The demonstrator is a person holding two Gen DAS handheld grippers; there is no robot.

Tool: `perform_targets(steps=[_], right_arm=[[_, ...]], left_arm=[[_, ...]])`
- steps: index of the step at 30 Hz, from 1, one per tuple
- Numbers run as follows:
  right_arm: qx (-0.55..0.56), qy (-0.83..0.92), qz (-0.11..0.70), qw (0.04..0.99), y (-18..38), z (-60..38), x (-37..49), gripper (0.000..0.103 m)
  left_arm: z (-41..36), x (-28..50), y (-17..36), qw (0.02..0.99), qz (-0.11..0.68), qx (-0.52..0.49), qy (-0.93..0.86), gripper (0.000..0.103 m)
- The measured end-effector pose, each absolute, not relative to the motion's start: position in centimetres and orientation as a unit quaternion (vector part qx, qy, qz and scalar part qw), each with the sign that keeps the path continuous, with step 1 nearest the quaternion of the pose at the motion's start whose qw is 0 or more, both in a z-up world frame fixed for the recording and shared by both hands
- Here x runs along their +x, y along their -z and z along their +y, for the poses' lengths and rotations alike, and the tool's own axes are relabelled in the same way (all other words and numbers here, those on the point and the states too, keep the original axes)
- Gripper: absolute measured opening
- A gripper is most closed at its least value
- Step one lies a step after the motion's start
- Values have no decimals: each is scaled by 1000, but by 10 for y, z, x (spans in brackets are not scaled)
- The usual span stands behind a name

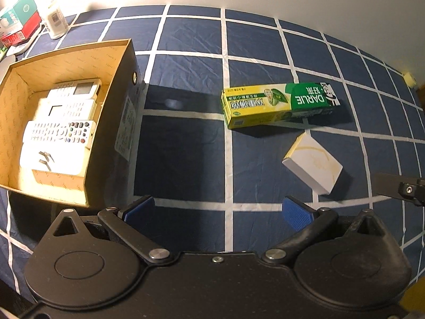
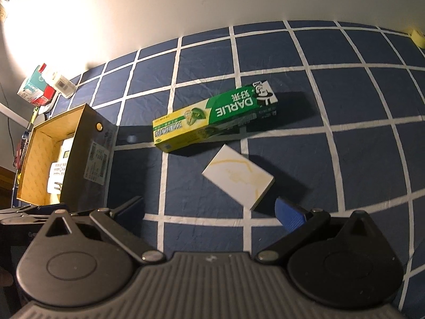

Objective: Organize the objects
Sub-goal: 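Move the right gripper out of the box to the DARLIE toothpaste box, then close the right gripper on the yellow-green DARLIE toothpaste box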

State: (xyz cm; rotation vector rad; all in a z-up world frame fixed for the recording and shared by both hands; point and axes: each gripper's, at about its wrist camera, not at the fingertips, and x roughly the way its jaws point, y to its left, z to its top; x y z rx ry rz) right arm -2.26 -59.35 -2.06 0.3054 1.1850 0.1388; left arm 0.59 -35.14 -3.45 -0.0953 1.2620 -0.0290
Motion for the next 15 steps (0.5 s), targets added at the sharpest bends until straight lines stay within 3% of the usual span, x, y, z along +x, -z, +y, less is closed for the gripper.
perform_targets(steps=[15], right_arm=[[127, -82, 580, 800, 56, -632, 74, 103]], left_arm=[[-356, 86, 66, 793, 606, -68, -17, 103]])
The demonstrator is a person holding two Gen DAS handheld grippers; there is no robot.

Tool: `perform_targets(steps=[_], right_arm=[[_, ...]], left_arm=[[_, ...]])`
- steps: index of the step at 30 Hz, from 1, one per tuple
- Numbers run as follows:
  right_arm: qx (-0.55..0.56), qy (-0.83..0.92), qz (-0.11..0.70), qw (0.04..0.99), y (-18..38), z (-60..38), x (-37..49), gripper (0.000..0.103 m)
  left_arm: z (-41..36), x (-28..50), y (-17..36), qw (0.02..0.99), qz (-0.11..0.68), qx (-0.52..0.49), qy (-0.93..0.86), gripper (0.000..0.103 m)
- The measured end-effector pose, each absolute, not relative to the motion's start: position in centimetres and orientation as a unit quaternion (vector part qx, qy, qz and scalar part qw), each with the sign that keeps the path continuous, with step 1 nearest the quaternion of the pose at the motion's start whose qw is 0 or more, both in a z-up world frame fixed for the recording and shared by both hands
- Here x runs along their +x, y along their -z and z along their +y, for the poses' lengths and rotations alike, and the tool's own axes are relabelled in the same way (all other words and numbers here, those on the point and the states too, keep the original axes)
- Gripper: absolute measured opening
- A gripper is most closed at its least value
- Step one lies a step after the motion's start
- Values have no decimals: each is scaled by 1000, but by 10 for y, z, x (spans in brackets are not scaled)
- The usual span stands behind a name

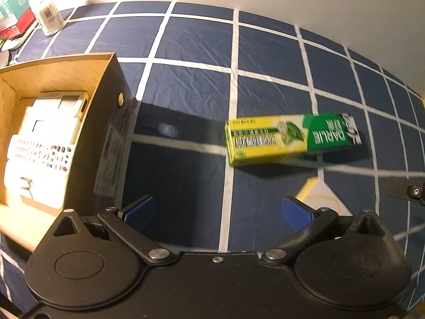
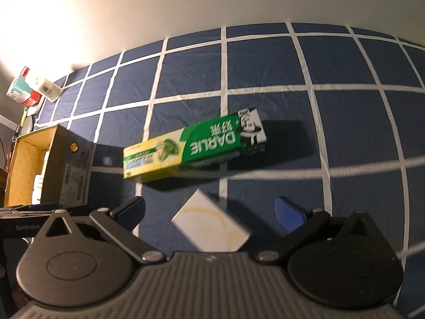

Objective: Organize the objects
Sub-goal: 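Close the right gripper on the yellow-green DARLIE toothpaste box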

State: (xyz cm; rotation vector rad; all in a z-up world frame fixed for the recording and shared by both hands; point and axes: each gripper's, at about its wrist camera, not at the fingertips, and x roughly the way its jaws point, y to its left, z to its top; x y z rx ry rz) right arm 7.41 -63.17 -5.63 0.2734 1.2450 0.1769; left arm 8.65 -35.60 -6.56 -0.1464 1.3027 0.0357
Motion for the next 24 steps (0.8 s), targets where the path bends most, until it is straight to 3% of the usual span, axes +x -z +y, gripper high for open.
perform_targets(steps=[24], right_arm=[[113, -141, 647, 740, 168, -643, 203, 103]], left_arm=[[-396, 180, 148, 757, 648, -84, 14, 103]])
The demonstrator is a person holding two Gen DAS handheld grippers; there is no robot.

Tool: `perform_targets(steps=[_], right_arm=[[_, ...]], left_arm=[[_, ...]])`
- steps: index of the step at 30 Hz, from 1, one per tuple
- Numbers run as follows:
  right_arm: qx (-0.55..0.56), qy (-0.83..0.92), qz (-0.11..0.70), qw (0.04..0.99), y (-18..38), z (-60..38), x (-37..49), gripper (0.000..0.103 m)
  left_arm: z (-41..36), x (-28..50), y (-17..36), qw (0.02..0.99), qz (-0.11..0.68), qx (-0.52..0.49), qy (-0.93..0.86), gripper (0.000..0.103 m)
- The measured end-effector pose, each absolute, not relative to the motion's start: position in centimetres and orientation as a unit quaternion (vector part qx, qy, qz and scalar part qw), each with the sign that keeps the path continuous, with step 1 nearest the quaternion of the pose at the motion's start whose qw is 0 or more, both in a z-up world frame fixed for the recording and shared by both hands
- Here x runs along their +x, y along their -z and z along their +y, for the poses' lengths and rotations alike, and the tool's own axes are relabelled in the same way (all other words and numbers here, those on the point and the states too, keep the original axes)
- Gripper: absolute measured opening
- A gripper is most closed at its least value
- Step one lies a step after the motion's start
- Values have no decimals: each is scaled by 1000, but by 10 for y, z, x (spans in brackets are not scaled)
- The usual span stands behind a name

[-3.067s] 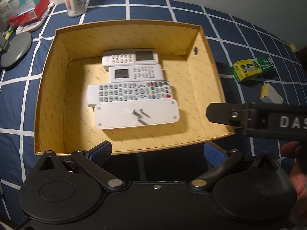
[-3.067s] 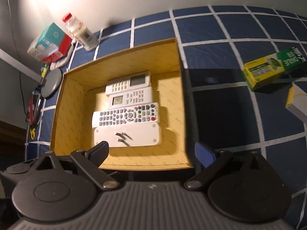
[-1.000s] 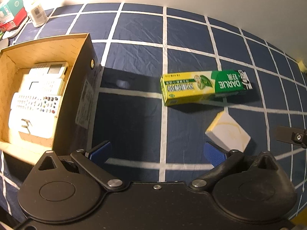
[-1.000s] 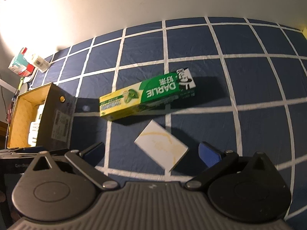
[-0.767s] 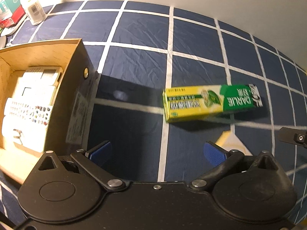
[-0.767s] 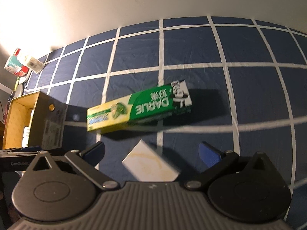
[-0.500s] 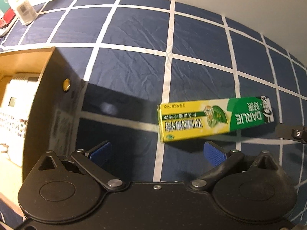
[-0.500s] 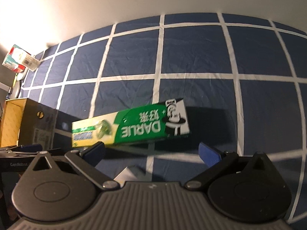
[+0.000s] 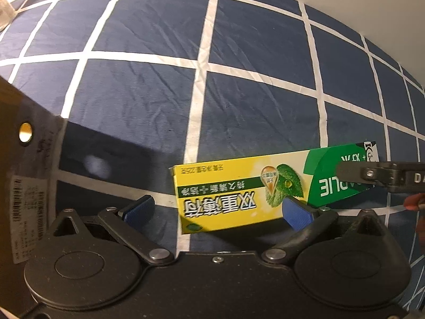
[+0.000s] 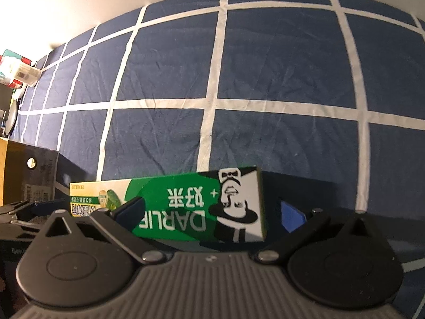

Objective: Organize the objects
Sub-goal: 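Close the right gripper on the yellow-green DARLIE toothpaste box, then lift the toothpaste box with the right gripper and carry it to the box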

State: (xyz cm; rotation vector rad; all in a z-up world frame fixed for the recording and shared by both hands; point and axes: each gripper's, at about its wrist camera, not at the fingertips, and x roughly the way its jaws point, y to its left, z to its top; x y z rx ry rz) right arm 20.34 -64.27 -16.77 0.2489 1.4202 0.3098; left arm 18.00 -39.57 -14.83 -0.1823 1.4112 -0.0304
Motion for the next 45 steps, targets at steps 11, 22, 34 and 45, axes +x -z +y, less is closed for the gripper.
perform_targets(steps=[11, 22, 34, 45], right_arm=[[94, -128, 658, 736, 172, -628, 207, 103], [86, -109, 654, 744, 160, -621, 196, 103], [92, -94, 620, 773, 105, -615, 157, 103], [98, -94, 591, 795, 65, -586, 94, 103]], left_arm=[[-409, 182, 155, 753, 650, -100, 18, 103], [-411, 178, 147, 754, 649, -98, 12, 103], [-414, 148, 97, 781, 618, -85, 28, 103], [-387, 90, 58, 797, 598, -69, 35, 103]])
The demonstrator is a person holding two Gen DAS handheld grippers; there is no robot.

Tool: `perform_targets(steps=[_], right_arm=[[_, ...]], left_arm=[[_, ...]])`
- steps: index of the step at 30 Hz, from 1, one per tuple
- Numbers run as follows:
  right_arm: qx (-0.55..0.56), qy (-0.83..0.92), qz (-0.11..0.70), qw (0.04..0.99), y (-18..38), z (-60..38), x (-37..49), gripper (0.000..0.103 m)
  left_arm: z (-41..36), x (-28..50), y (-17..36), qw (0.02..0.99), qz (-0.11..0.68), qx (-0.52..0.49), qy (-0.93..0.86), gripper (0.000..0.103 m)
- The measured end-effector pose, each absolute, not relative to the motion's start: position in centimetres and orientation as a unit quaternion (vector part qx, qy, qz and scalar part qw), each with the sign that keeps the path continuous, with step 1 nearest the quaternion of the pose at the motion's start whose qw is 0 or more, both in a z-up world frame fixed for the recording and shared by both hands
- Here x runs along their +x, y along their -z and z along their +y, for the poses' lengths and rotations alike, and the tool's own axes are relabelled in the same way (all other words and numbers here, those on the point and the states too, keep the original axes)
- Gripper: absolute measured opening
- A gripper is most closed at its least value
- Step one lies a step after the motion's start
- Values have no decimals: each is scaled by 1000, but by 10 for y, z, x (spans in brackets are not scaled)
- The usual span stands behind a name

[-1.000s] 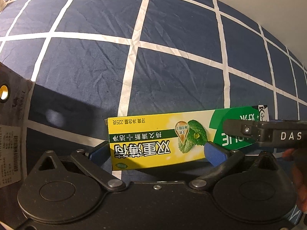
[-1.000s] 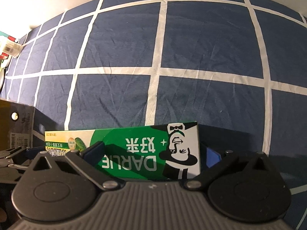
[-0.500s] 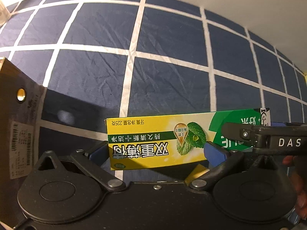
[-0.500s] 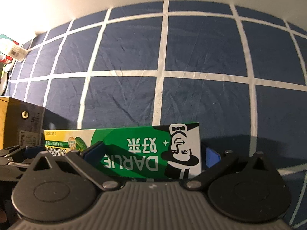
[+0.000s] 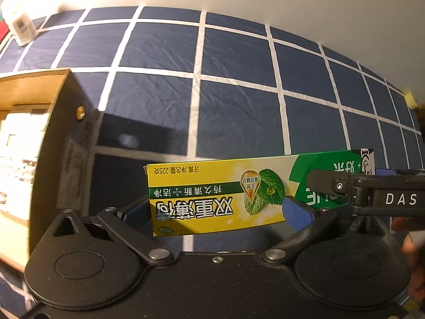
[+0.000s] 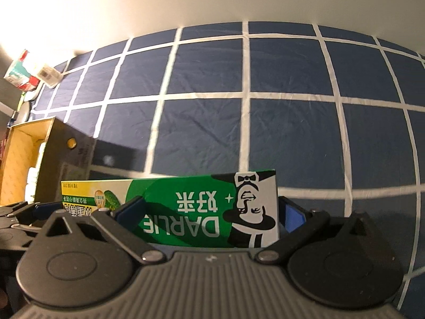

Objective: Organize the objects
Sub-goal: 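Lift the toothpaste box with the right gripper and carry it to the box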

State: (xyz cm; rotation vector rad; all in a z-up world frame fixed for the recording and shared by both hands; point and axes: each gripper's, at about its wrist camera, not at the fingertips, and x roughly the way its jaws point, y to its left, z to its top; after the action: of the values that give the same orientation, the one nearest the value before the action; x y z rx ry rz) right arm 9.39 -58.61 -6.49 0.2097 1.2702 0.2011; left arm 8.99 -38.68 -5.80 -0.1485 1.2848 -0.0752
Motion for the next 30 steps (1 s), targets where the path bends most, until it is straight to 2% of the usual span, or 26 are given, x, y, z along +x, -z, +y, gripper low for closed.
perform_targets(steps=[14, 30], right_arm=[[111, -99, 567, 810, 26, -504, 36, 103], [132, -104, 555, 815, 12, -352, 36, 103]], left_arm=[[-307, 33, 16, 812, 581, -56, 32, 103], [-160, 31, -7, 815, 578, -31, 28, 103]])
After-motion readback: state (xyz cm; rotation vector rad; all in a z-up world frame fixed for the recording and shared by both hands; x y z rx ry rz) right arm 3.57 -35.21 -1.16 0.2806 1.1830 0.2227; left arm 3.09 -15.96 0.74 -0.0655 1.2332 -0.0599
